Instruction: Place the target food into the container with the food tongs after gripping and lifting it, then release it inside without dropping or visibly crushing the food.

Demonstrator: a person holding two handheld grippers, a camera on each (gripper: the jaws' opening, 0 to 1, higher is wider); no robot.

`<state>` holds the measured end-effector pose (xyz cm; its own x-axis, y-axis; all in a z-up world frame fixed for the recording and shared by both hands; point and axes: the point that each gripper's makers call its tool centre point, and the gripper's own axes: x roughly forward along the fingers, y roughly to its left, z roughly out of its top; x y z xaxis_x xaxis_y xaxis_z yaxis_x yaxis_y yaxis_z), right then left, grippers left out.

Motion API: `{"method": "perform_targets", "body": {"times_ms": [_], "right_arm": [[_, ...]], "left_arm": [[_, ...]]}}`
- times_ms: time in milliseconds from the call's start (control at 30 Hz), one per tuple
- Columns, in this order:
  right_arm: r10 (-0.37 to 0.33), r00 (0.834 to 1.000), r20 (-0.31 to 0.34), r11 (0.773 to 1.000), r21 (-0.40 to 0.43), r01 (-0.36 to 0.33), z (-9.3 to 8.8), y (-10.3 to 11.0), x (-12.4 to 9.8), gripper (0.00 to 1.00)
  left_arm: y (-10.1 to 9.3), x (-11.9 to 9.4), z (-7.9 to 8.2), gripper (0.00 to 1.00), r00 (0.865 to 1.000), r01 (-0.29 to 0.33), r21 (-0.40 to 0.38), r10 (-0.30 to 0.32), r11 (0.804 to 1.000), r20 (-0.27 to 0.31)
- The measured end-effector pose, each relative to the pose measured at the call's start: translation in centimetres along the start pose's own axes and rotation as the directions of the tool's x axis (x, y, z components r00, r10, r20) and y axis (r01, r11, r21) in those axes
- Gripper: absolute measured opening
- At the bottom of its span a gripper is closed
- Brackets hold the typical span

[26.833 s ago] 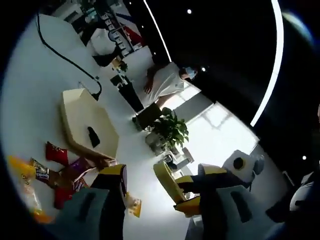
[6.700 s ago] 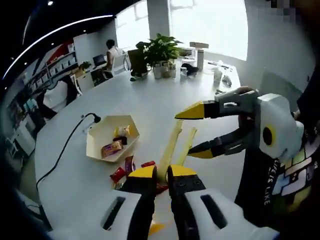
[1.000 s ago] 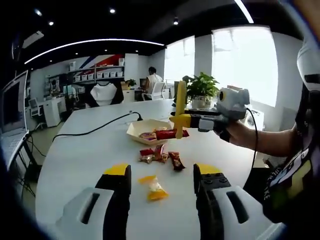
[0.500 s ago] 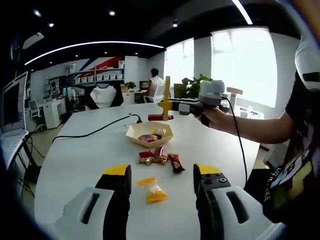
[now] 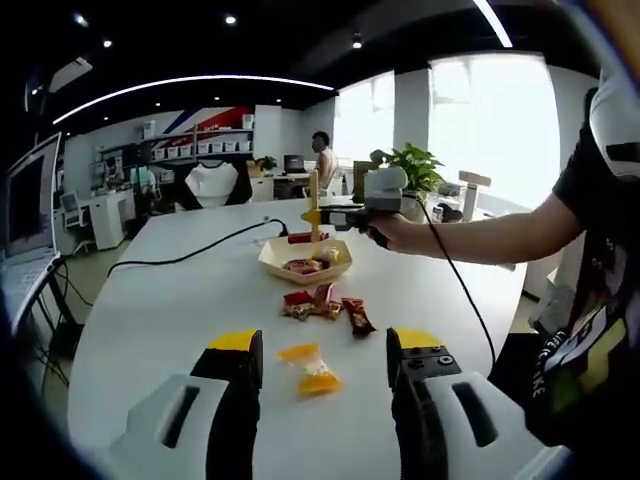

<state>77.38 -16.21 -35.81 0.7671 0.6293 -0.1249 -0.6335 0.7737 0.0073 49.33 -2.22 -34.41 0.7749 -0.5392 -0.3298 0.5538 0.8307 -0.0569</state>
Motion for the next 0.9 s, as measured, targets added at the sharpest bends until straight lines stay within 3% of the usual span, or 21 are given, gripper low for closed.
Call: {"method": "perform_targets", "body": {"times_ms": [267,633,900], "right_arm": [[-0.002,0.999,-0.034,1.000,-0.013,0.002,-1.4,-0.4,0.9,0.18],[-0.007,1.000,-0.019,1.000,-0.025,0.006,-1.5,-1.4,1.4,0.20],[0.000,1.000,0.006,1.000,-0.004,0.000,-0.5,-1.7,0.9,0.20]], "left_arm": [[0.1,0.0,-0.2,0.53,1.000,-0.006,-0.008,0.006,1.000,-0.006],[0.2,0.0,-0.5,0.52,1.000,-0.009,-0.013,0.009,1.000,-0.016],[0.0,0.2,-0.4,0.52,1.000,-0.004,-0.011,0.004,1.000,-0.016]]}}
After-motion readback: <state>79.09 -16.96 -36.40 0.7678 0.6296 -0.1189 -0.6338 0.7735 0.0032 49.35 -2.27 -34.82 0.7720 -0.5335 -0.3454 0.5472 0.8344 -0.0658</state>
